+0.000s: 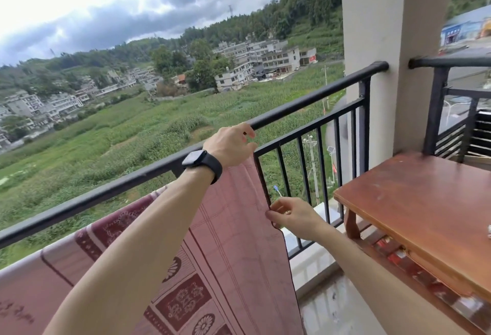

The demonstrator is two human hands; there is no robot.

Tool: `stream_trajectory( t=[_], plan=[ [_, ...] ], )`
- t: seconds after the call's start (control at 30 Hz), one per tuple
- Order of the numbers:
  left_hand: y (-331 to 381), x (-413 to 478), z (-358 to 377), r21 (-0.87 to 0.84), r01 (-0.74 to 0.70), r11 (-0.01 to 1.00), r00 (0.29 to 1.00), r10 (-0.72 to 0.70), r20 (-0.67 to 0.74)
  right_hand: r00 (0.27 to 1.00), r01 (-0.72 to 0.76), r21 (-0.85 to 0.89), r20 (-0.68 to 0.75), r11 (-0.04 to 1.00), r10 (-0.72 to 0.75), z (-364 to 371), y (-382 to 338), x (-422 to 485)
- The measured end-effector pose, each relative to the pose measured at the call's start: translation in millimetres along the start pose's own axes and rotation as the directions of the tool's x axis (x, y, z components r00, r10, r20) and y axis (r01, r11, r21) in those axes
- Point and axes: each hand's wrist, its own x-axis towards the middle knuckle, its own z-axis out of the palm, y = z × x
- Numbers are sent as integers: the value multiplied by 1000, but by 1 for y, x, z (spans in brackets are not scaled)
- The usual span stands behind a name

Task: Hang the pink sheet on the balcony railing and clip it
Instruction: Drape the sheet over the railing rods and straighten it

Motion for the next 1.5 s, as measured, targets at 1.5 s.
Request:
stream_trajectory(
  t=[1.5],
  plan=[
    [2, 4, 39, -187, -73, 980, 967, 24, -254, 930, -156, 265, -285, 952, 232, 56, 58, 12]
  ],
)
